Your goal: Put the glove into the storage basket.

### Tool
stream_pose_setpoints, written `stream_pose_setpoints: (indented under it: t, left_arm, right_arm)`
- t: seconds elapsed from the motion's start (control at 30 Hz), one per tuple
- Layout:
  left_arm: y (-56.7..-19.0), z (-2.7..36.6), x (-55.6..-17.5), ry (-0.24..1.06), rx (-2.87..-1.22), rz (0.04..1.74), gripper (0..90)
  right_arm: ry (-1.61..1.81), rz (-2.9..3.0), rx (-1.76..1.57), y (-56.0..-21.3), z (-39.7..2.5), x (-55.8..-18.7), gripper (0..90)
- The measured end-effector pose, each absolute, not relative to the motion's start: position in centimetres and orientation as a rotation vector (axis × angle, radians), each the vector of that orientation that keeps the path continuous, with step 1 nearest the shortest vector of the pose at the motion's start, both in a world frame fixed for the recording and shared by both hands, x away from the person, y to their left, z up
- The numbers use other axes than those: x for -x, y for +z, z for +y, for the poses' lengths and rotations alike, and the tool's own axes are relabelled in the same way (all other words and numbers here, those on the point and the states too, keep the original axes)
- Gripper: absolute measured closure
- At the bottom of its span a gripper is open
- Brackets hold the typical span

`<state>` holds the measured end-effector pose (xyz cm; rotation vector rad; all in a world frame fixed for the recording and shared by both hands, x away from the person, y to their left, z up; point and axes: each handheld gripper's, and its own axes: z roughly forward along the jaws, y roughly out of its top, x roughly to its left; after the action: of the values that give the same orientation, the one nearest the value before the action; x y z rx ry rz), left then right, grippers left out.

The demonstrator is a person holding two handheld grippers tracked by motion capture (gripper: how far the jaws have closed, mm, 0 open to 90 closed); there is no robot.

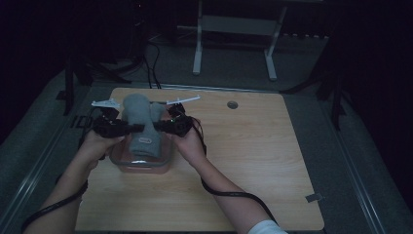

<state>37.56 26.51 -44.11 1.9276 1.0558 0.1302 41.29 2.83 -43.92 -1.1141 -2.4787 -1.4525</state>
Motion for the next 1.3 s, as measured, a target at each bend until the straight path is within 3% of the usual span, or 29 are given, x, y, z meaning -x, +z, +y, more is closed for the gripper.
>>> stream_pose_setpoints:
  t: [0.5, 0.87, 0.97, 1.1, 1.2, 1.3]
  left_arm:
    - [-48.4, 23.9, -40.6, 0.129, -2.137, 1.225, 75.9]
    - [-49.9, 23.5, -41.9, 0.114, -2.183, 1.288, 74.2]
    - [-50.3, 23.2, -42.2, 0.119, -2.22, 1.317, 71.6]
    - [-50.5, 22.6, -42.3, 0.167, -2.248, 1.368, 59.2]
    - [-50.4, 22.5, -42.3, 0.243, -2.258, 1.398, 40.8]
    - [-49.7, 22.6, -42.0, 0.265, -2.238, 1.402, 30.3]
  right_arm:
    - [-1.154, -2.602, 1.274, -49.1, 4.6, -43.7, 81.0]
    - [-0.999, -2.723, 1.307, -49.7, 6.1, -44.5, 79.8]
    - [-0.96, -2.775, 1.3, -49.7, 6.6, -44.6, 75.9]
    - [-1.001, -2.771, 1.248, -49.1, 6.3, -44.7, 61.4]
    - [-1.076, -2.788, 1.191, -47.9, 5.9, -44.2, 52.1]
    - [-1.139, -2.814, 1.127, -47.0, 5.1, -43.7, 39.1]
